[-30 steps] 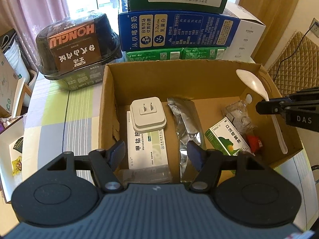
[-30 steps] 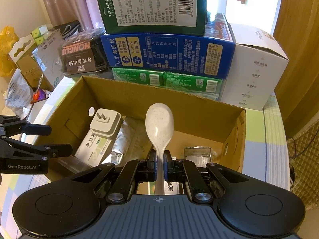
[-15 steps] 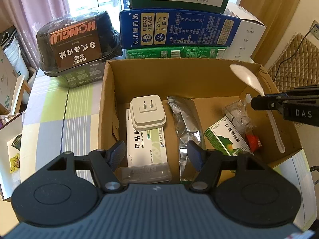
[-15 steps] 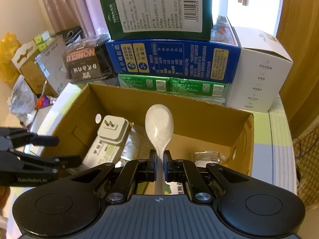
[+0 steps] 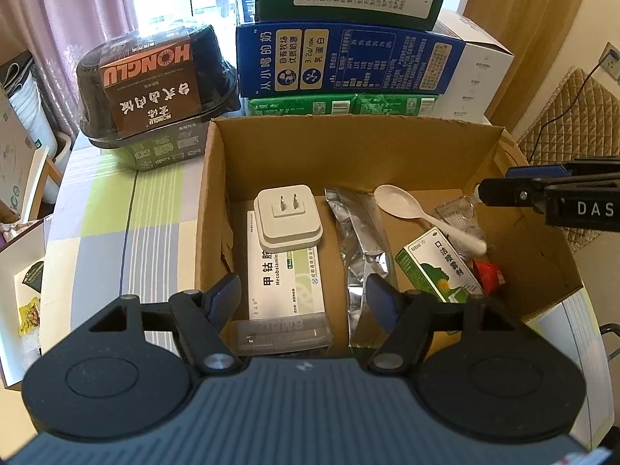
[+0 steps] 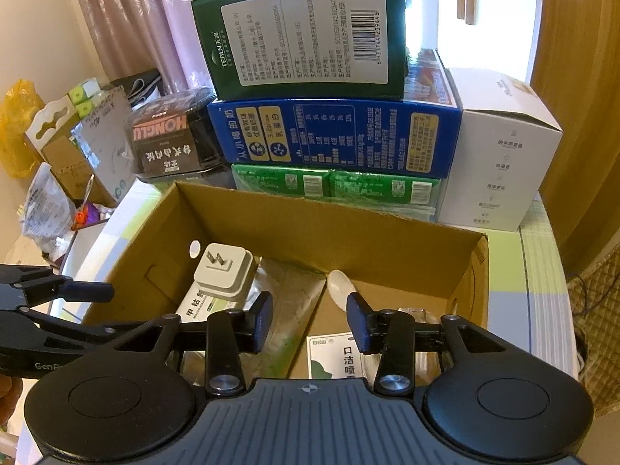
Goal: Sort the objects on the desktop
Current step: 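Lower and release the plug adapter with left gripper while right gripper drops the spoon, then withdraw both open tools from the box toward the ointment box and cable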
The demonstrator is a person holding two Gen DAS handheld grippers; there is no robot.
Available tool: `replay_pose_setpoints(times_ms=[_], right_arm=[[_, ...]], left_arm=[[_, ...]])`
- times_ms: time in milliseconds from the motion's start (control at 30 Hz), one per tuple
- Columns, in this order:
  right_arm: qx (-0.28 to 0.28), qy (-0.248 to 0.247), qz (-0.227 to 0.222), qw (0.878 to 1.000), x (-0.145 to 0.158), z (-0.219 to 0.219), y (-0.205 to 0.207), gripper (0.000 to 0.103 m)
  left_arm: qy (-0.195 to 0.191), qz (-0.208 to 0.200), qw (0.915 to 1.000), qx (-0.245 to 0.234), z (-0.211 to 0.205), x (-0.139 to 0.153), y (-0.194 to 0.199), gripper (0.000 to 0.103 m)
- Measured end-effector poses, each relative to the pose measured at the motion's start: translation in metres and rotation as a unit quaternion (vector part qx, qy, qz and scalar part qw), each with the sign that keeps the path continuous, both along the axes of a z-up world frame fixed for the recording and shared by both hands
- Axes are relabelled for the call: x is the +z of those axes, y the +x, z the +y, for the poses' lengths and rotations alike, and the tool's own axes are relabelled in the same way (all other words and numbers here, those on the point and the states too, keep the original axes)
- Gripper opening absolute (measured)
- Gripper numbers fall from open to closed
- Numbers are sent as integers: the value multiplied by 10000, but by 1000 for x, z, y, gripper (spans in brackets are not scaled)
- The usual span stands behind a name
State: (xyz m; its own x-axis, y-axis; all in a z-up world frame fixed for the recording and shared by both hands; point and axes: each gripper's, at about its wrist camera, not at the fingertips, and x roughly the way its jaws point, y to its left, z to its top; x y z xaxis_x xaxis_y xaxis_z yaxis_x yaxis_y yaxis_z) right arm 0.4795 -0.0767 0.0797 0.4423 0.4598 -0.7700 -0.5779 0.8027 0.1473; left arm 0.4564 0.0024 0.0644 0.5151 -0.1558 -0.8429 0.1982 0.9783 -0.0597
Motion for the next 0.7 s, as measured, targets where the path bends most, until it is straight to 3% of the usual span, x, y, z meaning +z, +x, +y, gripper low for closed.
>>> replay_pose_setpoints(times_ms=[467,700], right_arm=[[120,-82,15,9999,10,-6,-18,43],[125,-97,-87,9998,25,-14,-33,74]], left_arm=[[18,-121,9999,26,4,18,-16,73],[-65,-223,9997,61,5,31,-35,81]])
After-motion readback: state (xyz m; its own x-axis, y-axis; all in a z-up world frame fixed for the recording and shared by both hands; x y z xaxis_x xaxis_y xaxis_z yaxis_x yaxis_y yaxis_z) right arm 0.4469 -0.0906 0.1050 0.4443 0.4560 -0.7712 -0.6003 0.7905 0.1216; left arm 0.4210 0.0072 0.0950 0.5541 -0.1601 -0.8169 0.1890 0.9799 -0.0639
